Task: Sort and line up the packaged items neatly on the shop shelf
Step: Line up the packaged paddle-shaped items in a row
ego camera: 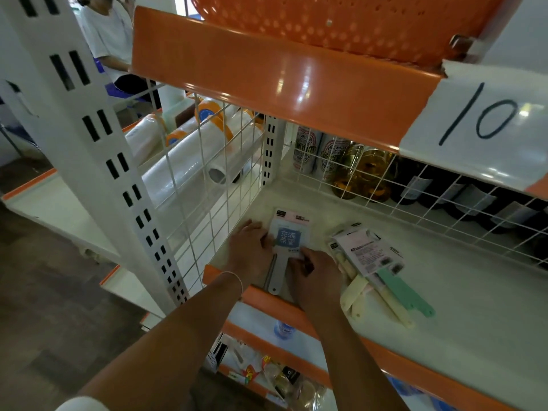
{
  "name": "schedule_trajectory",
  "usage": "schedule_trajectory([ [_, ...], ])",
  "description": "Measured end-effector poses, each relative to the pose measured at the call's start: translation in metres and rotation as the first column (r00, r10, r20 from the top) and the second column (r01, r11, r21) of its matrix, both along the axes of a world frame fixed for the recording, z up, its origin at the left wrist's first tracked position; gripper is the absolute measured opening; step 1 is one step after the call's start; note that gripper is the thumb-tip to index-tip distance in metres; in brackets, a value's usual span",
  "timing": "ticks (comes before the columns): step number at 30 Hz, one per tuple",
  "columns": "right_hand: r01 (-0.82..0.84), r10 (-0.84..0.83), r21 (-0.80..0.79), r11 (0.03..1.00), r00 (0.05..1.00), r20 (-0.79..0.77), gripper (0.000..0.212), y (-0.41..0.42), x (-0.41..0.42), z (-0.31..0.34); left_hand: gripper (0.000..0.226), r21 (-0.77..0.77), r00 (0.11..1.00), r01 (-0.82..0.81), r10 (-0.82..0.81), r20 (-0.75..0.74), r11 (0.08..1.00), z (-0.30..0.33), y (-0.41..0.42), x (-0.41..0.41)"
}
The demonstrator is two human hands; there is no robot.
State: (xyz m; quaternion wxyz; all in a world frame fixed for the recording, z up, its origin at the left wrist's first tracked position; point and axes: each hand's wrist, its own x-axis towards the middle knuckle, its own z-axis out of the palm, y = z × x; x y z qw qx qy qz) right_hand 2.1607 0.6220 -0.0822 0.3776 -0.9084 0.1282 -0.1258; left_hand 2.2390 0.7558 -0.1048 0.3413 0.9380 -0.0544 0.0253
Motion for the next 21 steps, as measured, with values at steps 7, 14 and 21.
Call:
schedule_trajectory([
  [7, -0.003, 0.007, -0.061, 0.998, 0.998, 0.058, 0.021, 0.0, -0.0007, -0.0055, 0.032, -0.04, 1.0, -0.027, 0.027, 0.008, 0.999, 0.0014, -0.001, -0.0011],
  [14, 0.002, 0.0, -0.074, 0.997, 0.999, 0.034, 0.022, -0.0021, -0.0002, -0.0051, 0.031, -0.037, 0.999, -0.044, 0.045, 0.031, 0.998, -0.0017, -0.0005, -0.0008],
  [21, 0.04, -0.039, -0.025, 0.999, 0.998, 0.049, 0.017, -0.0033, 0.0009, -0.0056, 0.036, -0.036, 0.998, -0.045, 0.046, 0.03, 0.998, -0.0015, 0.0019, -0.0016],
])
